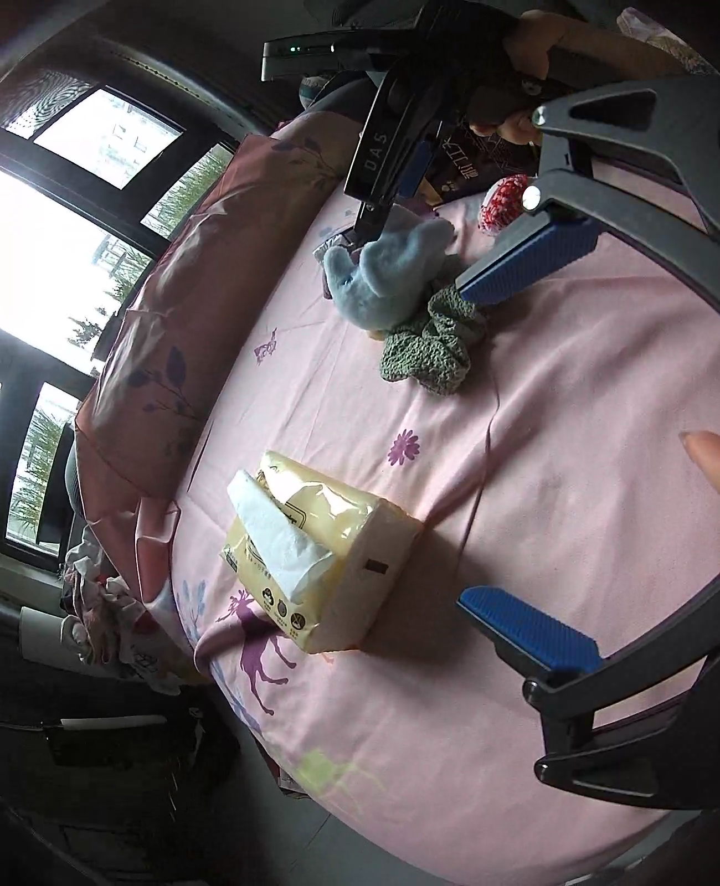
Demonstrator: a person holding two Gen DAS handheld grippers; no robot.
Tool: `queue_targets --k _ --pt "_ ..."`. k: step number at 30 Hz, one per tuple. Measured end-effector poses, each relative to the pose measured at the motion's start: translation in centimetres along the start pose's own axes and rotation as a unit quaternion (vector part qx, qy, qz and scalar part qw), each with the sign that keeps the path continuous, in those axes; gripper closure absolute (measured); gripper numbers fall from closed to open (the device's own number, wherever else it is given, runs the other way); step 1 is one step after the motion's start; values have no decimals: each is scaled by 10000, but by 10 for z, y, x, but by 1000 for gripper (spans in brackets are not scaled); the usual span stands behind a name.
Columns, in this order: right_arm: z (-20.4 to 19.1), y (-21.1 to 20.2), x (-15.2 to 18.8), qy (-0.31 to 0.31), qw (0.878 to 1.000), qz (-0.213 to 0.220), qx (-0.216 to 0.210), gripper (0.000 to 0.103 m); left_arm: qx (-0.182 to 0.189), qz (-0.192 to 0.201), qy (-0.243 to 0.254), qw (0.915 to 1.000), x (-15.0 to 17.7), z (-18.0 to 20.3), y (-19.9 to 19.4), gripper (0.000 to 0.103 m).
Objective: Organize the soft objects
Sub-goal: 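Move the right tool back to the light-blue plush elephant, then close the right tool on the plush elephant and lift it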
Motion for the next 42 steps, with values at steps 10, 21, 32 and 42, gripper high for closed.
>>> queue_targets --k 10,21,32,42 --pt "-6 23 2 -215 9997 -48 140 39 -271 43 298 9992 4 10 1 1" --pt "-3 21 -2 -136 9998 82 -132 76 -412 197 671 9967 10 22 -3 1" --pt "6 -85 13 -318 9886 511 -1379 76 -5 131 -185 9997 1 -2 -7 1" --pt "-7 -67 89 -1224 9792 -556 -1518 76 358 169 -773 9962 -3 -15 -13 1"
Point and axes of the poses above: each gripper's, at about its wrist camera, not at the fingertips, and y roughly the way its jaws point, z to its right, x to its underside, the point moved 2 cm from there along y, roughly the way its jaws point, and after that the axes turned 1 degree about z, right-handed, at the moved point
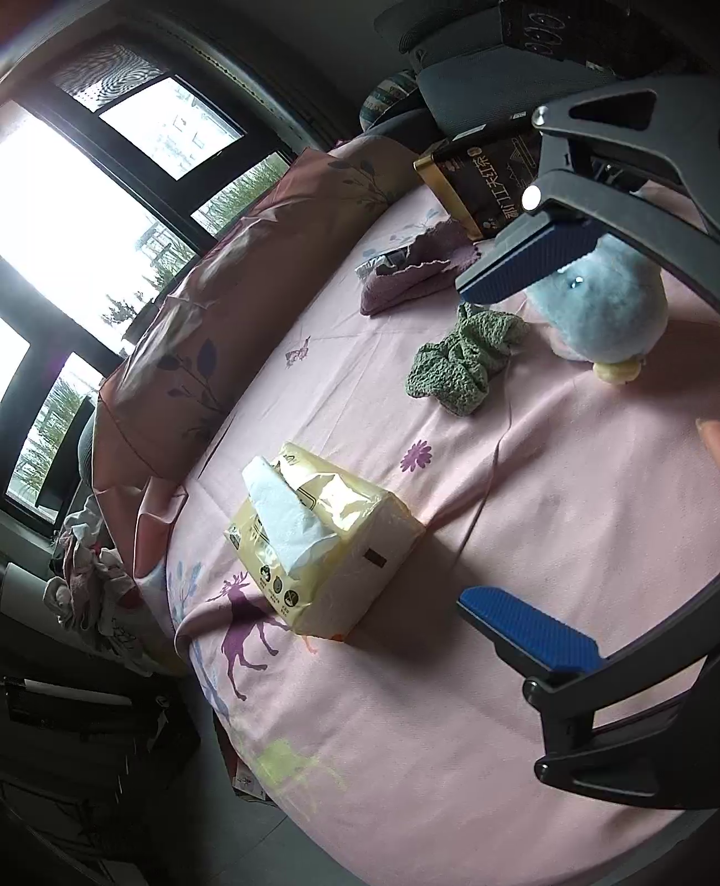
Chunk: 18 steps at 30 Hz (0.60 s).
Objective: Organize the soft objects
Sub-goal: 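Close the right tool on the plush elephant and lift it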
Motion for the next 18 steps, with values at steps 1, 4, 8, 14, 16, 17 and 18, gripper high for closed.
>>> queue_targets --k 1,4,8,14,16,17,18 --pt "0 3 4 -6 9999 -100 20 76 -29 17 -2 10000 1 1 0 1" --pt "-1 1 7 -21 9998 -82 151 71 -62 108 266 9996 2 9 -3 1" --pt "4 -18 -1 270 9995 123 -60 20 -35 150 573 9982 4 17 -4 1" --pt "15 -34 -23 747 9961 223 -413 15 395 -130 690 9968 9 23 -1 1" --pt "21 -31 -24 937 9939 186 -549 15 712 -342 713 9943 11 27 0 1" --pt "25 -28 -22 1045 9926 148 -594 15 874 -476 750 9922 12 29 1 1" --pt "29 -25 -19 1170 9909 104 -651 15 1024 -599 784 9898 14 31 1 1"
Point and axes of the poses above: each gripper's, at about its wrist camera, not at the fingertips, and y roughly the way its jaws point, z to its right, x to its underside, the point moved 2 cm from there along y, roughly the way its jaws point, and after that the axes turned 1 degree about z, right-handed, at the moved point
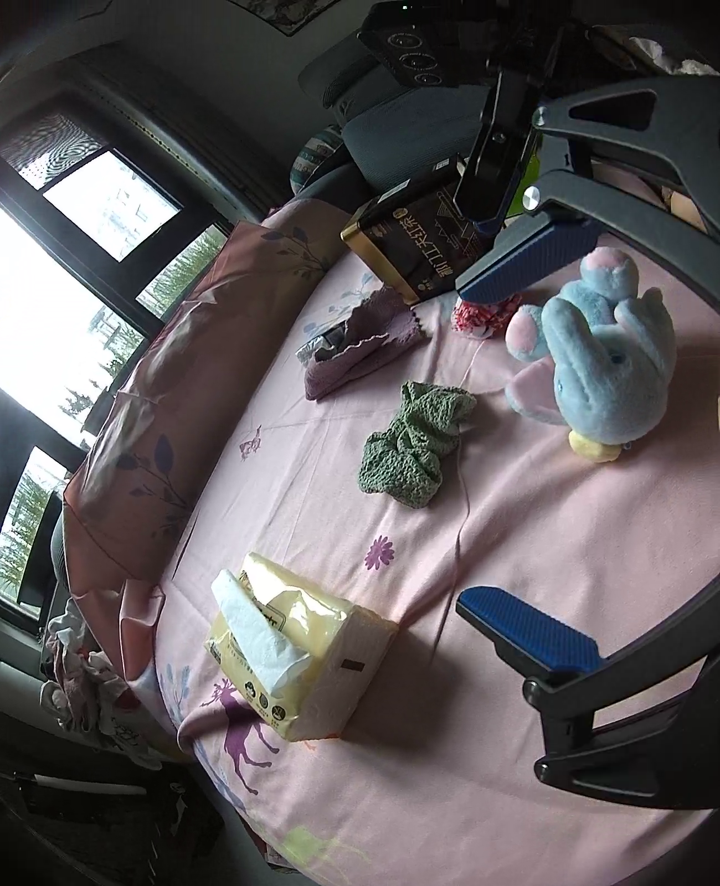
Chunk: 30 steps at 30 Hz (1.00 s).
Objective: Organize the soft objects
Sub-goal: 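Close the right tool on the plush elephant and lift it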
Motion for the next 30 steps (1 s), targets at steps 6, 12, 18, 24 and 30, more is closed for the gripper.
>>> queue_targets --k 6,12,18,24,30 --pt "29 18 15 642 9966 -370 -371 15 593 -604 378 9957 10 10 2 1" --pt "39 25 21 901 9931 -541 -527 15 933 -1083 401 9889 23 17 12 1" --pt "32 32 27 765 9919 -688 -739 15 870 -1382 798 9833 40 40 24 1" --pt "25 41 31 620 9901 -822 -949 15 633 -1631 988 9796 55 51 40 1" --pt "27 55 37 671 9872 -1039 -1006 15 619 -1696 924 9792 56 50 42 1"
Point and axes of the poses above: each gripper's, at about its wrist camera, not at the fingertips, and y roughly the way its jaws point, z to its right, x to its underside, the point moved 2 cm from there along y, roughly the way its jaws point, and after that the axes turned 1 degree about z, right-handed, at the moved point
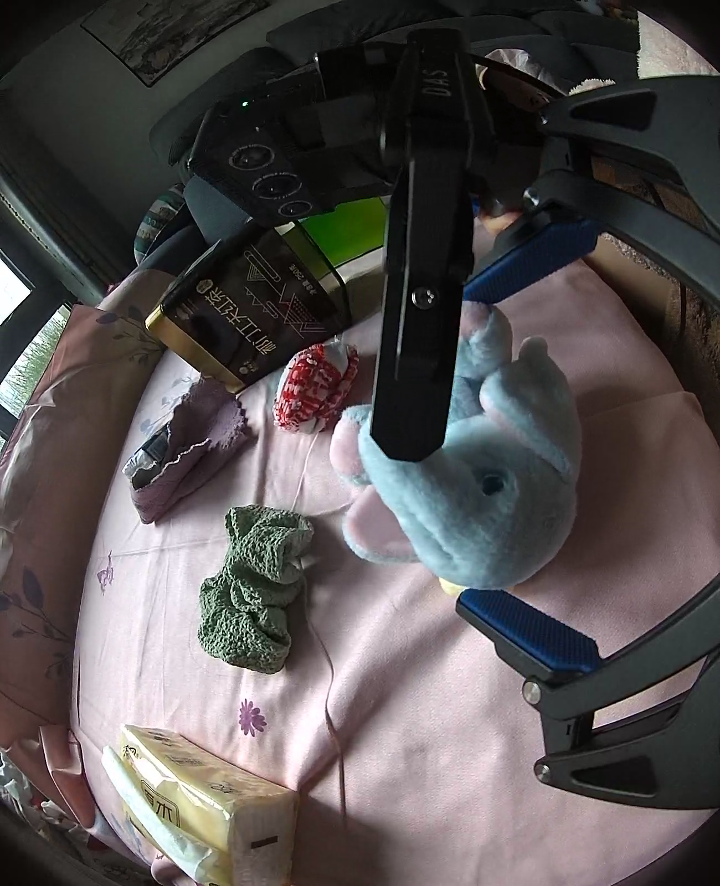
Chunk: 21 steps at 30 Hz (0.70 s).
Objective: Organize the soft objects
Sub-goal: 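Close the right tool on the plush elephant and lift it, then carry the plush elephant with the right tool over the box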
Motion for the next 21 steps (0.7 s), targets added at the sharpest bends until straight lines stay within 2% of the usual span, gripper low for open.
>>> queue_targets --k 8,13,18,21 --pt "1 10 0 -53 9999 -64 87 11 -127 5 -3 9999 0 4 4 1" --pt "1 17 2 -103 9999 -99 88 9 -135 55 -4 9999 -1 5 5 5" --pt "-1 17 3 -202 9998 -21 67 9 -182 111 73 9997 -2 8 2 8" --pt "-5 7 3 -267 9995 156 -41 10 -234 278 184 9992 -4 15 -6 8"
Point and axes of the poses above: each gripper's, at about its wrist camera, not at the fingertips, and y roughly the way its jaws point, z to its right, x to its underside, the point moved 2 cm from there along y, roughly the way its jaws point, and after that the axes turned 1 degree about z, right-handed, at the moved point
